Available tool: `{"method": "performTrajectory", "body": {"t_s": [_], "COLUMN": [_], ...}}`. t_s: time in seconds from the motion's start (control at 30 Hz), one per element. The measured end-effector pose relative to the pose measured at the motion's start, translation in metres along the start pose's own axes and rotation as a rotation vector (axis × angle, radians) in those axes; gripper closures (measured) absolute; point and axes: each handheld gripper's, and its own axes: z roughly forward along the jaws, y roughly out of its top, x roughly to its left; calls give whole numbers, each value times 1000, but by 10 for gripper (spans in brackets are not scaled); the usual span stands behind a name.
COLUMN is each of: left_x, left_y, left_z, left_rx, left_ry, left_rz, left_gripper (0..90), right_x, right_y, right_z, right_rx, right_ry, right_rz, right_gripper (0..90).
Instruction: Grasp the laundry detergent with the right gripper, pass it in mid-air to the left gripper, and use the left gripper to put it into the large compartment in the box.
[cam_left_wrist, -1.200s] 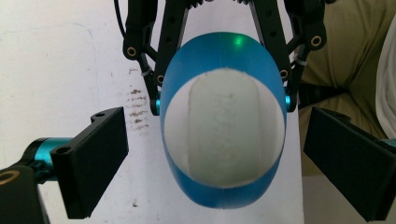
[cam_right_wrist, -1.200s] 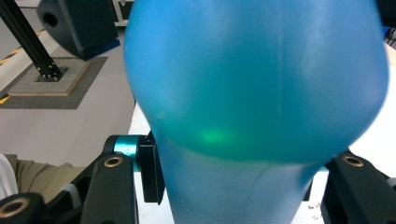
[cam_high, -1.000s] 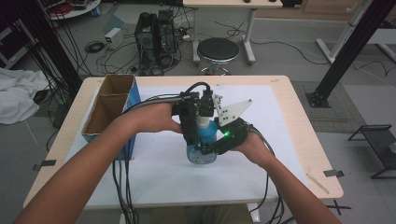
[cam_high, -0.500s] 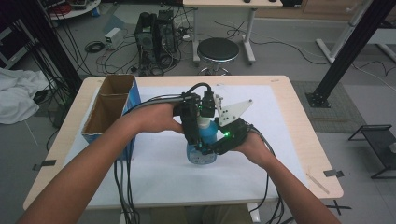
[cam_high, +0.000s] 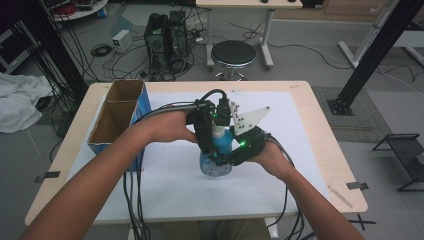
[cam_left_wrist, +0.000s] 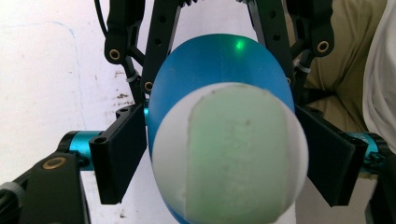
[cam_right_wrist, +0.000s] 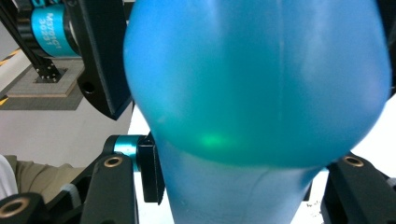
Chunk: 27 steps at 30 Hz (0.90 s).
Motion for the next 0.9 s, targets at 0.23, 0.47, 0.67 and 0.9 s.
{"method": "performTrajectory", "body": {"t_s": [0.23, 0.47, 0.67, 0.9], "left_x": [0, 1, 1, 0], "left_y": [1, 1, 1, 2], "left_z": [0, 1, 1, 1], "left_rx": [-1, 0, -3, -6], "left_ry": [-7, -22, -10, -5], "left_rz": [7, 11, 17, 16], "left_gripper": [260, 300, 335, 372], "right_x": [0, -1, -1, -1], "right_y": [0, 0, 0, -1], "right_z": [0, 0, 1, 2], "right_rx": [0, -3, 2, -1], "right_ry": [2, 4, 3, 3], "right_rz": [2, -4, -5, -18], "right_gripper": [431, 431, 431, 431]}}
